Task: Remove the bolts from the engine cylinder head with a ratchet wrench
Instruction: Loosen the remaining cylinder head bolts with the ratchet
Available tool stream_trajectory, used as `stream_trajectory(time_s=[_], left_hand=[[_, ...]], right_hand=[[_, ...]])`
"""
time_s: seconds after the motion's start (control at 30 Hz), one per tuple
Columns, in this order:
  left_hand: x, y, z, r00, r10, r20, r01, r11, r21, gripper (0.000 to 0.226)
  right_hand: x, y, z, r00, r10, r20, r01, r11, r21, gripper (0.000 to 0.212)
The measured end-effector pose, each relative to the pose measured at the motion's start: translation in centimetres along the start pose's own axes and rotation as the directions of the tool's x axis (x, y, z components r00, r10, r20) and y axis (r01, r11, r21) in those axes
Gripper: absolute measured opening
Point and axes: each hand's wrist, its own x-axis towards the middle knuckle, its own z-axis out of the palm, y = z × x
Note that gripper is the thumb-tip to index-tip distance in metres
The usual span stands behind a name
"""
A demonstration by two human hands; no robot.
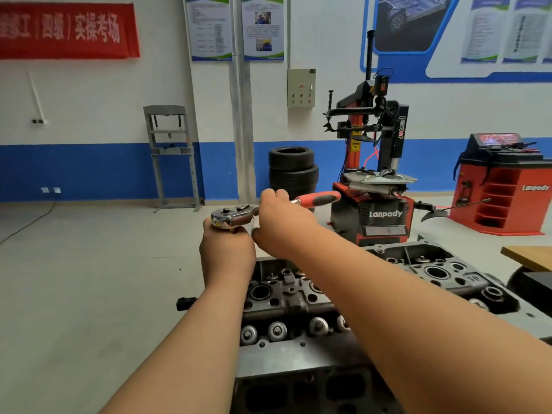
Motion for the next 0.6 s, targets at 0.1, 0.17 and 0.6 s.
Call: stream_trajectory(time_s=[0.1,0.17,0.6], left_hand=[[-0.4,0.4,-0.2,0.999,0.052,0.010,-0.053,0.995,0.081,0.023],[-0.2,0.2,-0.1,0.996,0.081,0.045,-0.086,0.988,0.130,0.020],[0.6,-0.3,-0.3,1.000,-0.019,0.003,0.019,1.000,-0.015,0.006]], right_hand=[[-5.0,0.2,-1.0,1.000,0.006,-0.029,-0.013,0.973,-0.232,0.067],[-7.8,-0.5,-0.9,0.998,-0.062,-0.010,0.056,0.949,-0.309,0.087],[3.2,-0.3,1.1,0.987,-0.121,0.106,0.092,0.965,0.244,0.041]])
